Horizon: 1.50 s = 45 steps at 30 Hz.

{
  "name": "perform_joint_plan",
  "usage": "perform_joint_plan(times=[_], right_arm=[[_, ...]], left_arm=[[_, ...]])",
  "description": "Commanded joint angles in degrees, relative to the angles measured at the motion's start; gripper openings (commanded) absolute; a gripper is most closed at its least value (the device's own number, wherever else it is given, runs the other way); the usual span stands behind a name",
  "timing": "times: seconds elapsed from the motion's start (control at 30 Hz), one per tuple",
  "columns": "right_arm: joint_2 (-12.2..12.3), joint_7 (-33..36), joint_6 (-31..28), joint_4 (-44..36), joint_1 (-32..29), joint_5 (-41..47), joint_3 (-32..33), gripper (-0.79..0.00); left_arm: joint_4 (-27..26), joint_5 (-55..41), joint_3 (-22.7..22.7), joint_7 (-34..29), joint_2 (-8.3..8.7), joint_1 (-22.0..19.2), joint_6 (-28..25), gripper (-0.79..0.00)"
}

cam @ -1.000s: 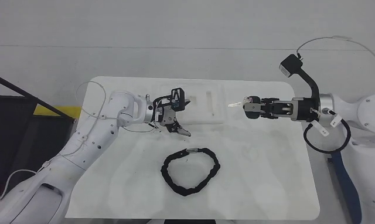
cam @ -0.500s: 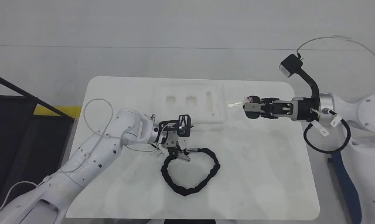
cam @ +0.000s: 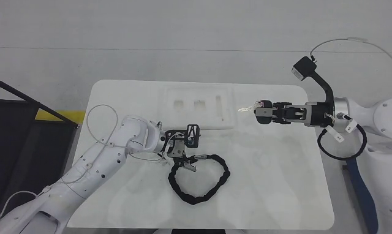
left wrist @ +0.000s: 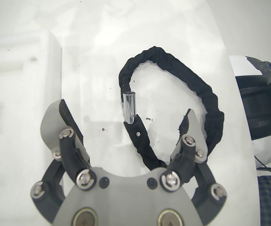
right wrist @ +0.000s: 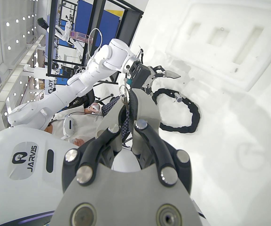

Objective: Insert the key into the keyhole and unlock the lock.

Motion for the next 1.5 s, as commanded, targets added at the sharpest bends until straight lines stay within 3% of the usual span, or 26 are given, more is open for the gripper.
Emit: perform_joint_plan(times=[0.0, 0.3, 0.63, 0.8, 1.03, 1.1, 1.13, 1.27, 1.37, 1.47], right_arm=[[0.0, 0.0, 0.0, 0.0, 0.0, 0.0, 0.0, -0.785], [0.0, 0.0, 0.0, 0.0, 0.0, 0.0, 0.0, -0.785], [0.0, 0.0, 0.0, 0.0, 0.0, 0.0, 0.0, -0.785], [0.0, 0.0, 0.0, 0.0, 0.0, 0.0, 0.0, -0.785], [0.0, 0.0, 0.0, 0.0, 0.0, 0.0, 0.0, -0.785], [0.0, 0.0, 0.0, 0.0, 0.0, 0.0, 0.0, -0.785], [0.0, 0.0, 0.0, 0.0, 0.0, 0.0, 0.0, -0.785], [0.0, 0.0, 0.0, 0.0, 0.0, 0.0, 0.0, -0.785], [0.0, 0.0, 0.0, 0.0, 0.0, 0.0, 0.0, -0.785], [0.0, 0.0, 0.0, 0.0, 0.0, 0.0, 0.0, -0.785]], left_arm=[[0.0, 0.0, 0.0, 0.0, 0.00, 0.0, 0.0, 0.000], [-1.3, 2.0, 0.3, 1.6, -0.16, 1.7, 2.2, 0.000], [1.9, 14.7, 1.2, 16.3, -0.89, 5.7, 5.7, 0.000], [4.9, 18.7, 1.8, 22.6, -1.58, 5.8, 6.7, 0.000], [8.1, 22.0, 2.6, 26.8, -2.66, 4.7, 7.0, 0.000], [8.7, 22.6, 2.8, 27.6, -2.90, 4.6, 7.1, -0.231], [9.0, 22.8, 2.8, 28.0, -3.00, 4.6, 7.2, -0.292], [9.5, 24.0, 2.7, 28.9, -3.22, 4.9, 7.6, -0.237], [9.5, 24.3, 2.5, 29.4, -3.29, 5.2, 7.8, -0.126], [9.6, 24.5, 2.1, 29.5, -3.35, 5.5, 7.9, -0.203]])
